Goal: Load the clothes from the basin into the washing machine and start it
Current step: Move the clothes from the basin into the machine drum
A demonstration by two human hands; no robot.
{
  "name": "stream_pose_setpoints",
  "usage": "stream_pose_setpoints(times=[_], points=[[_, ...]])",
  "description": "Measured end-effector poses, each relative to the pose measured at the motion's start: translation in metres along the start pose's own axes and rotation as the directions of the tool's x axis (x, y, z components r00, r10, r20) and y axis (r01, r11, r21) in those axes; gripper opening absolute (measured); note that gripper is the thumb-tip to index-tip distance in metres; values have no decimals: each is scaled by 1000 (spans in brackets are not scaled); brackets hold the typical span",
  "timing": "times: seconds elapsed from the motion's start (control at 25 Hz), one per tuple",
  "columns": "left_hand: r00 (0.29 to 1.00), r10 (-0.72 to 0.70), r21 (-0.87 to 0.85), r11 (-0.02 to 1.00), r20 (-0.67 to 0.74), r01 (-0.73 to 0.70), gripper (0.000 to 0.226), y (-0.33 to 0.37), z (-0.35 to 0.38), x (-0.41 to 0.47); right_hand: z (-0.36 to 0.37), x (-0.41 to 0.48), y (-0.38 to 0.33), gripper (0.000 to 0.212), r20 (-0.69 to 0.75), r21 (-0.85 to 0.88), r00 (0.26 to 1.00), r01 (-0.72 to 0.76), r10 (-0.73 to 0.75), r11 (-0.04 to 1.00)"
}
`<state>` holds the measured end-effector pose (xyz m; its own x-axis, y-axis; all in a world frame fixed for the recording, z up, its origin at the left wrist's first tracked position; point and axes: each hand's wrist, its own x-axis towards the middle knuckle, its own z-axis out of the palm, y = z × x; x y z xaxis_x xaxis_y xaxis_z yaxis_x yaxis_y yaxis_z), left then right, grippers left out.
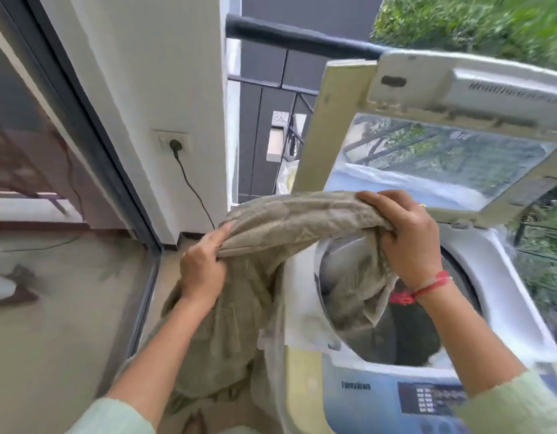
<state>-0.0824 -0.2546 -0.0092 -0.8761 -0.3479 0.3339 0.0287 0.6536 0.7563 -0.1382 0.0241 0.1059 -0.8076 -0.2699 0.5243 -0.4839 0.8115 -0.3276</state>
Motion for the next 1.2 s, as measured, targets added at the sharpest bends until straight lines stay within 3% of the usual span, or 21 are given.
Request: stream_pose_setpoints(times=[0.12, 0.24, 0.28, 0.32, 0.36, 0.4, 0.44, 0.48, 0.52, 0.56, 0.64, 0.72, 0.76, 0.8, 0.84, 0.92, 0.96, 1.0, 1.08, 1.16, 1.2], points=[[979, 141, -48, 988, -147, -149, 59, 70, 0, 7, -44, 0, 31, 45, -244, -68, 969, 16, -32, 998], [961, 247, 0, 969, -127, -249, 56, 112, 27, 11, -47, -18, 76, 41, -353, -58, 934, -72, 47, 996], [965, 260, 53, 964, -15, -259, 60, 112, 40, 11, -36, -33, 96, 40, -297, -111, 951, -124, 86, 986], [952, 244, 130, 954, 187, -270, 65, 106, 54, 10, -20, -51, 117, 40, -155, -192, 974, -191, 163, 963], [873, 180, 216, 928, 454, -304, 69, 98, 64, 7, -3, -69, 136, 41, 66, -282, 955, -261, 290, 923], [725, 83, 262, 899, 684, -350, 72, 88, 72, 1, 14, -87, 149, 43, 316, -391, 839, -310, 443, 867], [565, -2, 249, 899, 825, -361, 76, 78, 76, -4, 27, -102, 154, 48, 511, -489, 665, -297, 545, 820], [487, -5, 185, 928, 873, -323, 81, 66, 74, -8, 38, -111, 154, 55, 619, -524, 534, -265, 576, 809], [528, 35, 105, 967, 848, -232, 80, 55, 65, -11, 47, -112, 149, 59, 662, -500, 497, -265, 561, 824], [648, 70, 24, 991, 758, -135, 76, 42, 54, -12, 56, -107, 138, 59, 671, -431, 534, -284, 515, 856], [829, 41, -1, 999, 558, -48, 67, 8, 24, -15, 70, -83, 98, 50, 592, -216, 714, -308, 375, 927], [885, -46, 109, 994, 463, -6, 64, -39, 1, -25, 81, -52, 44, 39, 432, -14, 876, -229, 212, 973], [884, -97, 175, 984, 457, 18, 65, -62, -6, -33, 86, -38, 14, 38, 383, 59, 917, -150, 116, 987], [867, -165, 240, 969, 470, 54, 69, -86, -13, -43, 94, -27, -20, 45, 417, 85, 909, -48, 8, 995], [829, -246, 312, 946, 503, 92, 77, -109, -17, -56, 107, -21, -55, 61, 537, 72, 839, 60, -89, 996], [693, -432, 476, 867, 577, 145, 99, -153, -21, -89, 147, -27, -111, 97, 838, -56, 525, 355, -149, 933], [612, -521, 540, 823, 596, 175, 111, -172, -21, -108, 172, -36, -127, 107, 917, -112, 381, 530, -118, 841], [538, -599, 579, 782, 593, 232, 119, -190, -22, -129, 199, -47, -139, 106, 957, -146, 284, 663, -65, 734], [484, -673, 586, 734, 559, 343, 127, -210, -16, -160, 237, -58, -146, 73, 971, -224, 228, 760, 72, 610], [545, -660, 558, 743, 517, 370, 129, -212, -11, -167, 251, -55, -142, 43, 957, -257, 284, 736, 60, 626], [587, -641, 540, 756, 495, 371, 130, -211, -8, -165, 250, -52, -139, 39, 948, -222, 316, 731, -32, 645]])
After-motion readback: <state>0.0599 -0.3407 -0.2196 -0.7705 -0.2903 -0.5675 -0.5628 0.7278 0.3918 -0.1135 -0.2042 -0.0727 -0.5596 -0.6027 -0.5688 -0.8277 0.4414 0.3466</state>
